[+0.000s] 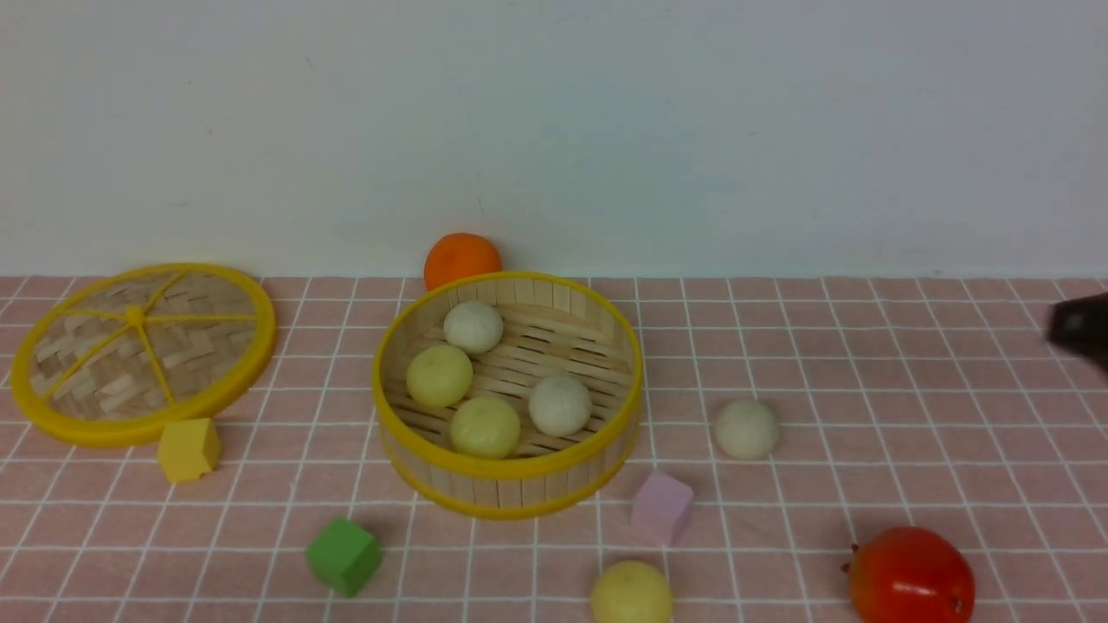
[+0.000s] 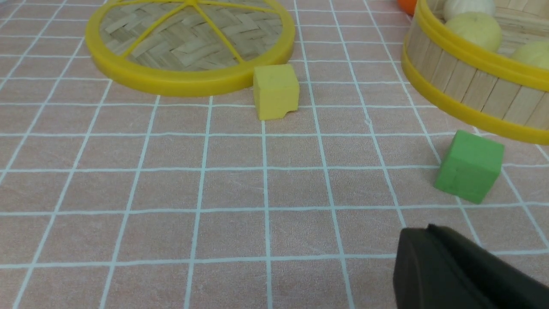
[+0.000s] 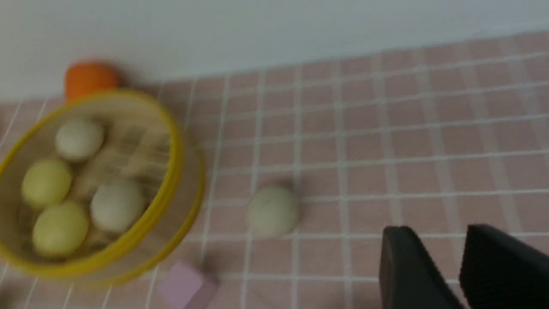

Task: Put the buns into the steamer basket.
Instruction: Use the right arm to grab a steamed stuffed bun

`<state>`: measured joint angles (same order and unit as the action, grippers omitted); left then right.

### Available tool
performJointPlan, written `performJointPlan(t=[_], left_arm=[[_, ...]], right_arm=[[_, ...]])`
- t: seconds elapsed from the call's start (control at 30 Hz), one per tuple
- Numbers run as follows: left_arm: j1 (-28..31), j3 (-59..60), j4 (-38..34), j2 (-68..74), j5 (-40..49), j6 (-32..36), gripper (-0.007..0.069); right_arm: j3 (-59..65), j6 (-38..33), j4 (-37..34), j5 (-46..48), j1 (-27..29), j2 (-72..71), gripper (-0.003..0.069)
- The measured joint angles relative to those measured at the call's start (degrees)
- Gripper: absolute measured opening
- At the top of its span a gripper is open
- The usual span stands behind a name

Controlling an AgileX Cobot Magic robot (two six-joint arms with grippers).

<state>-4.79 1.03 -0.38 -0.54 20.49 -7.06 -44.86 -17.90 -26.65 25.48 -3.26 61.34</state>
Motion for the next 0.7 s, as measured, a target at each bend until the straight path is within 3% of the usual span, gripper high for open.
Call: performJointPlan(t=[0.17,0.27,0.43,0.53,0.7], left_arm=[[0.00,0.00,0.00,0.00,0.00,0.00,0.0052],[0.00,0.00,0.00,0.00,0.00,0.00,0.0053],[0.00,0.00,0.00,0.00,0.00,0.00,0.0057],[0.00,0.00,0.00,0.00,0.00,0.00,0.0060],[0.00,0.00,0.00,0.00,0.00,0.00,0.0062]], right_arm=[[-6.93,-12.66,-5.69,10.12,-7.85,11.99,0.0240],[-13.03,-13.94,-6.61,18.22,-12.84,20.33,0.0240],[-19.72,-6.51,-2.78,23.49,-20.59,30.01,0.0240],[-24.54,2.89,4.15,24.29,-27.16,36.44,0.0240],[-29.45,13.36,10.82,24.24,-32.29,42.20,0.0240]])
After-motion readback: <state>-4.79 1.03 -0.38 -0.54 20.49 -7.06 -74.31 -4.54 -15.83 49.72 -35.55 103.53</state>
